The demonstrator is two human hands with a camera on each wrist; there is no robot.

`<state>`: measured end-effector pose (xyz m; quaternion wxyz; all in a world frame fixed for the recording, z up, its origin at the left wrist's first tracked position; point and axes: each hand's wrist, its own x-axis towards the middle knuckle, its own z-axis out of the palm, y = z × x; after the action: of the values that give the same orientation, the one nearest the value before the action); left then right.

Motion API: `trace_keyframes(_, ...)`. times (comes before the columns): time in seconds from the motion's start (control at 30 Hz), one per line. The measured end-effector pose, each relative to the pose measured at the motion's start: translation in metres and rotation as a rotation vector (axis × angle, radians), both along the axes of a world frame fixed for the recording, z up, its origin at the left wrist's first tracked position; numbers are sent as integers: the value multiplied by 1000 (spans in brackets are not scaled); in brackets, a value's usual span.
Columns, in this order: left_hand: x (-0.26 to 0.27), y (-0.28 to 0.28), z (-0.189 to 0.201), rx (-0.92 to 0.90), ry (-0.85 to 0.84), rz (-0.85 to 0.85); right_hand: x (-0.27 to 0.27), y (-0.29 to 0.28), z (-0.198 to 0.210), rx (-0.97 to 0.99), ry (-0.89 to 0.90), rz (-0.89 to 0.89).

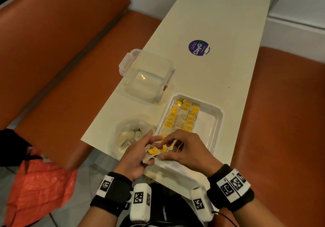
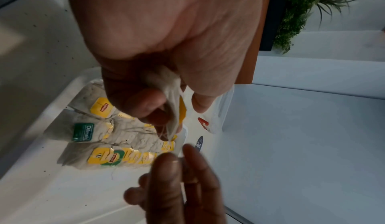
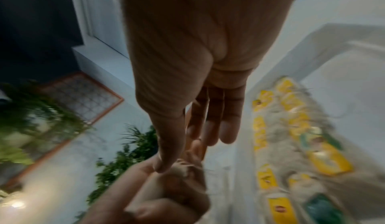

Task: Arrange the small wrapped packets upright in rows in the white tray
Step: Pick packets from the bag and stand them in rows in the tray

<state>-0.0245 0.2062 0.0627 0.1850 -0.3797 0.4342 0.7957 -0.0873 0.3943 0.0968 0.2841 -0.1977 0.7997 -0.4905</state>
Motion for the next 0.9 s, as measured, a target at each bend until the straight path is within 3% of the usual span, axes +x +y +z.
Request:
trace_keyframes(0.07, -1, 5, 3, 19, 40, -10, 3, -5, 12, 15, -37, 36)
trace_keyframes(0.17, -3, 10, 9, -5, 78, 50, 4, -8, 13, 127, -237, -110)
trace_keyframes(0.27, -1, 15, 9, -56, 153, 81, 10, -11, 11, 16, -470, -217)
trace_keyframes(0.47, 7, 19, 2, 11, 191, 106, 12, -1, 7, -102, -498, -323)
trace_keyframes(0.63, 12, 18, -5, 34, 103, 180, 10, 21, 1, -48, -291, -191)
trace_keyframes(0.8, 11, 14, -7, 38, 65, 204, 1, 40, -31, 414, 122, -110)
trace_keyframes(0.9, 10, 14, -7, 38, 60, 210, 1, 48, -59, 539, 143, -125)
